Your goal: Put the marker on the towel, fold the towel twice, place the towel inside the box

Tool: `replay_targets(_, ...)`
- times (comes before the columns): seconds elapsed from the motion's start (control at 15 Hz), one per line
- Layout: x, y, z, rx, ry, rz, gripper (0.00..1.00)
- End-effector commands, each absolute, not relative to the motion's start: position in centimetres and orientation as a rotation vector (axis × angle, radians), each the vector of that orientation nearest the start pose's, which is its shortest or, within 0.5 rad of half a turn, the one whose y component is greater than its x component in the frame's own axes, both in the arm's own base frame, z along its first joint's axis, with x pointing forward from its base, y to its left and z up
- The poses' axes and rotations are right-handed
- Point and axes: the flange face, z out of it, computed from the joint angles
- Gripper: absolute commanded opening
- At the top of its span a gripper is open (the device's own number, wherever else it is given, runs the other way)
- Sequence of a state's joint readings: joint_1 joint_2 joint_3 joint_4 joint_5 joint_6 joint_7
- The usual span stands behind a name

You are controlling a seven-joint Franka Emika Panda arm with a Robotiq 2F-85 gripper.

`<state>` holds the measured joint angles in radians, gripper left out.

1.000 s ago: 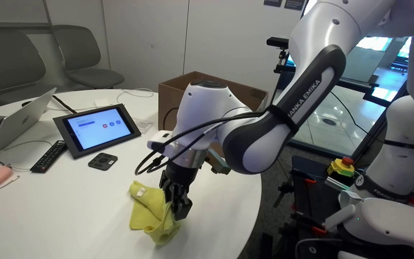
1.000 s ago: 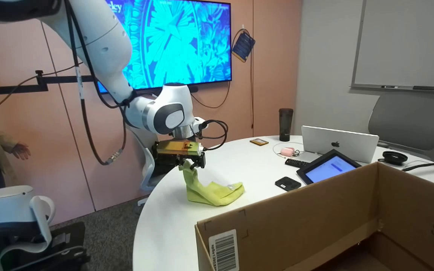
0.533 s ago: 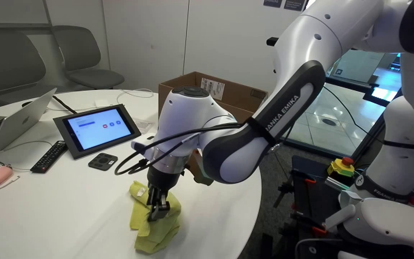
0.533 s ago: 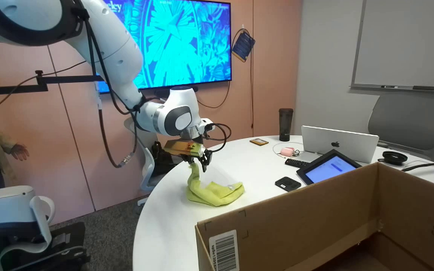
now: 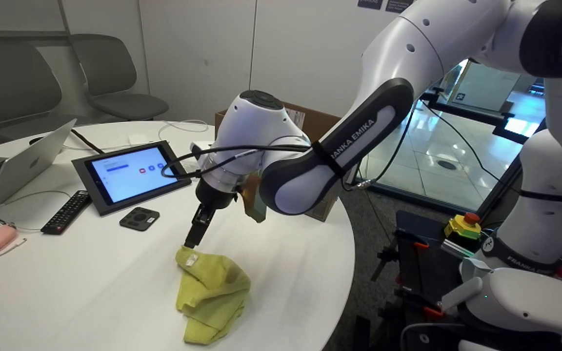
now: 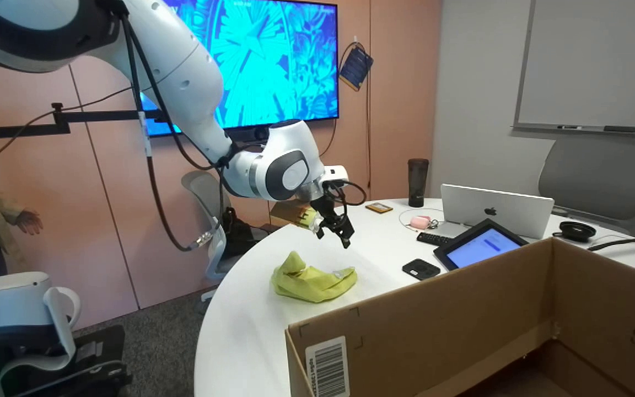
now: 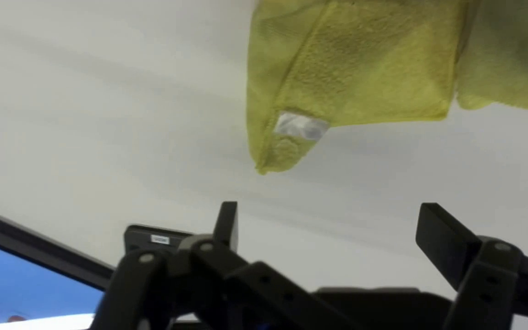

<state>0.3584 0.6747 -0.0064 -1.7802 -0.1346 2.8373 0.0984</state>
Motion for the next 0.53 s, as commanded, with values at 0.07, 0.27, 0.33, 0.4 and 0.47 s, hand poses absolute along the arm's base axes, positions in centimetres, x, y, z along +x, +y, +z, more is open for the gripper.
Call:
replay_targets(0.07, 64.9, 23.8, 21.1, -3.068, -0.36, -0.681, 1.0)
replay_targets(0.27, 63.0, 25.5, 19.6, -3.039, -0.489, -0.575, 1.0)
replay_targets(0.33, 62.4, 26.1, 19.0, -3.03, -0.532, -0.549, 1.0)
replay_targets(0.4, 61.6, 27.0, 18.5, -2.997, -0.61, -0.511, 1.0)
replay_targets(0.47, 60.8, 27.8, 18.1, -2.968, -0.679, -0.477, 1.0)
